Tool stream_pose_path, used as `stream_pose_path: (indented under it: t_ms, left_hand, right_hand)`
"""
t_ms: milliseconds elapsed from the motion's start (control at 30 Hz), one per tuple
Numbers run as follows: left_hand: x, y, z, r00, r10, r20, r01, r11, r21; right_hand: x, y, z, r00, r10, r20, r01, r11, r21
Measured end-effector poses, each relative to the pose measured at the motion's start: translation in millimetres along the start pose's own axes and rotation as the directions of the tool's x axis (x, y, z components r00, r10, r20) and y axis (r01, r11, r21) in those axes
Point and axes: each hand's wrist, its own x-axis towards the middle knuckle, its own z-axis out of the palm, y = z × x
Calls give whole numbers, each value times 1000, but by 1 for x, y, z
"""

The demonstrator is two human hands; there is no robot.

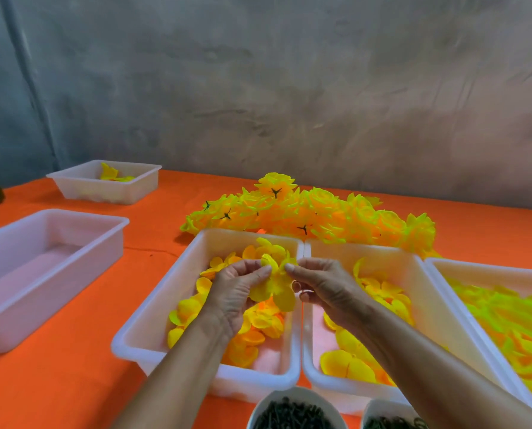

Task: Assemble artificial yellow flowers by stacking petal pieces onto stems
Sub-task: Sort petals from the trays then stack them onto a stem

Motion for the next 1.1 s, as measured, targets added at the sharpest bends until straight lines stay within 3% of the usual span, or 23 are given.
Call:
stream_pose_path:
  t_ms: [200, 300, 367, 433, 533, 700, 767, 900, 1100]
  left_hand:
    - [0, -8, 1, 993, 118, -22, -113, 980, 165]
    - [1, -13, -3, 911, 400, -98, -311, 824, 473]
    - [0, -11, -3, 839, 535, -100, -404, 737, 542]
    - [-5, -10, 2, 896, 442, -42, -365, 788, 495]
    - [-8, -11, 7, 980, 198, 11, -177, 848, 500]
    - [-6, -3, 1, 994, -107, 31, 100, 979, 178]
    - [-6, -3, 0, 991, -130, 3, 129, 987, 91]
    - [-2, -3, -2, 988, -118, -99, 114, 993, -44]
    - [4, -10, -7, 957, -28, -290, 40, 999, 34]
  right_hand:
    - [5, 11, -3, 995, -54, -84, 63, 992, 110]
    - [6, 17, -1, 982, -130, -139, 148, 980, 131]
    - [5, 20, 2, 967, -206, -153, 224, 968, 114]
    - [3, 23, 4, 949, -287, -132, 297, 953, 65]
    - [4, 26, 8, 915, -396, -75, 394, 918, -47]
    - [3, 26, 9, 909, -410, 77, 413, 910, -23]
    - [2, 24, 9, 912, -401, 90, 399, 916, 39]
    - [9, 22, 0, 941, -302, -154, 315, 947, 66]
    - [16, 24, -9, 916, -197, -348, 247, 963, 106]
